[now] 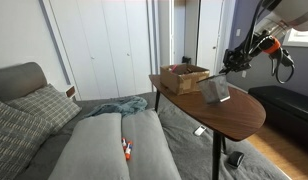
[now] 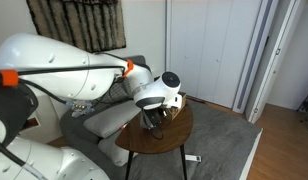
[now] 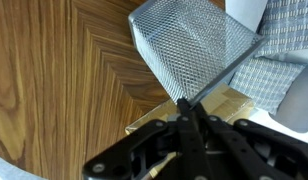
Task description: Set the penholder upright on the table
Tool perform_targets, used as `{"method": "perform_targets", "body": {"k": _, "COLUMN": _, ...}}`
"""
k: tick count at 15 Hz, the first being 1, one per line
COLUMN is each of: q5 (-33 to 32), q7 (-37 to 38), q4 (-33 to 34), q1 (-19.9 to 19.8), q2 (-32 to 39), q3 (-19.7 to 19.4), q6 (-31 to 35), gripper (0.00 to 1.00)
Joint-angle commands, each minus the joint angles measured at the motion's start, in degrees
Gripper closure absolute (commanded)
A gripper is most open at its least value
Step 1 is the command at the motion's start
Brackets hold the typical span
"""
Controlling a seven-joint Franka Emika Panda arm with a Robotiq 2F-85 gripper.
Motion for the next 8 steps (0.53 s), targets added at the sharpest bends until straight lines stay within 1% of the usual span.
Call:
{"method": "perform_targets", "body": {"k": 1, "q5": 4.6, "q7": -8.4, "q4": -2.9, "q1": 2.2, "q2": -2.6, "q3": -2.8, "q6": 2.2, "gripper": 0.98}}
{"method": "perform_targets", "body": {"k": 4, "q5": 8.2, "q7": -15.1, "q4": -3.7, "q1": 3.0, "q2": -2.7, "q3": -4.7, "q6": 1.8, "gripper": 0.98}}
{"method": "perform_targets", "body": {"k": 6, "q5": 8.9, "q7": -17.9, "q4": -3.8, "q1": 2.3, "q2": -2.0, "q3": -5.0, "q6": 1.4, "gripper": 0.98}}
{"method": "perform_targets", "body": {"k": 7, "q5": 9.0, "q7": -18.9, "q4": -3.9, "q1": 1.9, "q2": -1.9, "q3": -4.9, "q6": 1.8, "gripper": 0.78}}
{"method": "perform_targets", "body": {"k": 8, "q5": 8.7, "q7": -19.6, "q4": -3.8, "q1": 1.6, "q2": -2.1, "q3": -5.0, "q6": 1.4, "gripper": 0.66}}
